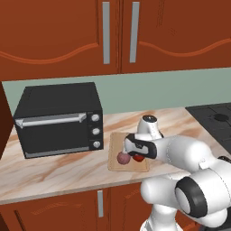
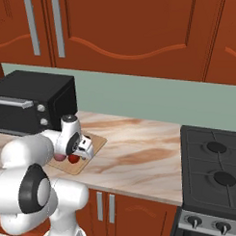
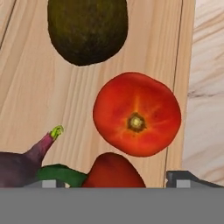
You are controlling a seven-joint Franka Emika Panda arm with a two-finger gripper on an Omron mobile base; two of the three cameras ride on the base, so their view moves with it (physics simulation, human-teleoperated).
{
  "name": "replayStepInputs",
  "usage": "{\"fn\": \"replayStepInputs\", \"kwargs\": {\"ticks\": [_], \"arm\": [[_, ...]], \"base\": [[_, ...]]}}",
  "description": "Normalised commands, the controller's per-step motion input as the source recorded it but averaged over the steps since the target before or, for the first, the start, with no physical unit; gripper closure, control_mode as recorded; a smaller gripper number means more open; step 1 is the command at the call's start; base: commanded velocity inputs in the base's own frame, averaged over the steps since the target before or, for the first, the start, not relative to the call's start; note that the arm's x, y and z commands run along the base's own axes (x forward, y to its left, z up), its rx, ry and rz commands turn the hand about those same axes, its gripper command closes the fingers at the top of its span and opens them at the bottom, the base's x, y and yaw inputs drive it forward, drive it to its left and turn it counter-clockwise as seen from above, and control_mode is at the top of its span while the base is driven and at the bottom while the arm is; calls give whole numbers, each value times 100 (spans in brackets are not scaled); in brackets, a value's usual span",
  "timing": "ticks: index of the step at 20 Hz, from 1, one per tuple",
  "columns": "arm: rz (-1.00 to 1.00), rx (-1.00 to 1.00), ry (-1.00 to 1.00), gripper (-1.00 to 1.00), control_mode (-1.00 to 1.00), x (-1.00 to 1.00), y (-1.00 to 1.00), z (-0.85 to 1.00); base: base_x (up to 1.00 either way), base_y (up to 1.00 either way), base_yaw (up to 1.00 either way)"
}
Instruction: Place the avocado, onion, tomato, and bell pepper on the cutting board.
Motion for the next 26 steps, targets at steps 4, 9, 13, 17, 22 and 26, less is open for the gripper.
{"fn": "replayStepInputs", "kwargs": {"ticks": [4, 9, 13, 17, 22, 26], "arm": [[-16, 1, 0, -100, -100, -3, -30, -29], [-40, 7, 5, -100, -100, -10, -29, -55], [-17, 5, -3, -100, -100, 0, 2, -29], [0, 0, -14, -100, -100, 0, 8, 14], [0, 0, -9, -100, -100, -2, 0, 36], [0, 0, -11, -100, -100, -2, 0, 43]], "base": [[0, 0, 0], [0, 0, 0], [0, 0, 0], [0, 0, 0], [0, 0, 0], [0, 0, 0]]}}
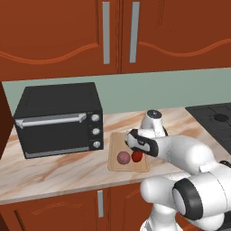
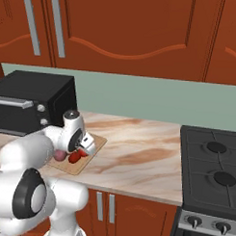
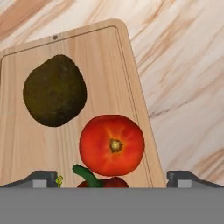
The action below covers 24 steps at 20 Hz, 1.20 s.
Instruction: Place the avocado, onion, tomato, and bell pepper on the cutting board.
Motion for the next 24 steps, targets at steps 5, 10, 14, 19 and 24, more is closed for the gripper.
{"fn": "replayStepInputs", "kwargs": {"ticks": [5, 10, 14, 19, 24], "arm": [[2, 0, -18, -100, -100, -45, 0, 70], [4, 0, -21, -100, -100, -78, 0, 92], [4, 0, -21, -100, -100, -81, 0, 100], [4, 0, -22, -100, -100, -84, 0, 100], [3, 0, -17, -100, -100, -72, 0, 97]], "base": [[0, 0, 0], [0, 0, 0], [0, 0, 0], [0, 0, 0], [0, 0, 0]]}}
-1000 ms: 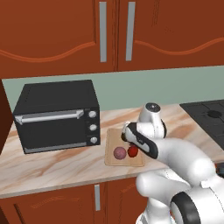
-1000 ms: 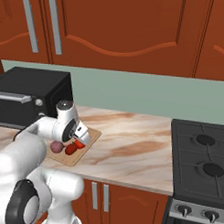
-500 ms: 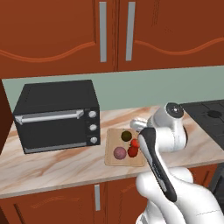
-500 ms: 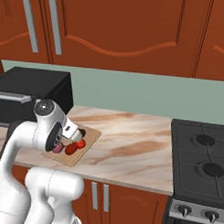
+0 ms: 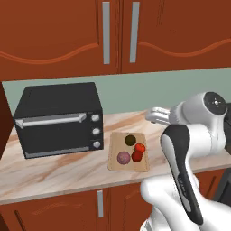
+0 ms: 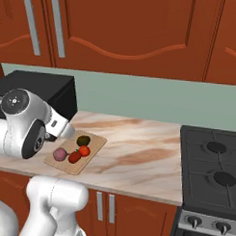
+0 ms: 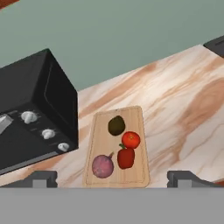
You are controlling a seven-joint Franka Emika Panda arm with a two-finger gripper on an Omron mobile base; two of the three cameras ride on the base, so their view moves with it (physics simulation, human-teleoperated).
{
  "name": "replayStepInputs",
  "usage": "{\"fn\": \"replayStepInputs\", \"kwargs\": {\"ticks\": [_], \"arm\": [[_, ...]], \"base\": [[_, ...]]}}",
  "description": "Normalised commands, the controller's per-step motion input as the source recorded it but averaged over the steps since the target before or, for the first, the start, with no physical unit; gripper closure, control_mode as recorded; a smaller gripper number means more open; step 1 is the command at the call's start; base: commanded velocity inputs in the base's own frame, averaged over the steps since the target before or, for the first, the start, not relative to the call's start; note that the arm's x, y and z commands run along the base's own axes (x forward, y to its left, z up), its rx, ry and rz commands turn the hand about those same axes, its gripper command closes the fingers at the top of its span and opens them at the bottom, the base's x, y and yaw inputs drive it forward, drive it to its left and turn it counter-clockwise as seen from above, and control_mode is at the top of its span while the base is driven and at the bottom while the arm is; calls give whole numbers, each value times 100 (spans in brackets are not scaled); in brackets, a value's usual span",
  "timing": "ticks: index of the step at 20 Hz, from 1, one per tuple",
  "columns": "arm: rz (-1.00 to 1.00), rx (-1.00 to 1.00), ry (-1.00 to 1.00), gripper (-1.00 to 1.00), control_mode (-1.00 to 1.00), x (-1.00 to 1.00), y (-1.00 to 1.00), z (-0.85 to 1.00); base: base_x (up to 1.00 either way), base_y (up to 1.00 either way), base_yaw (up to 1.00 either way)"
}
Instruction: Place the avocado, onion, tomato, and bell pepper on the cutting board.
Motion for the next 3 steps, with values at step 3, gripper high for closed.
{"fn": "replayStepInputs", "kwargs": {"ticks": [3], "arm": [[1, 0, -17, -100, -100, -78, 0, 63]], "base": [[0, 0, 0]]}}
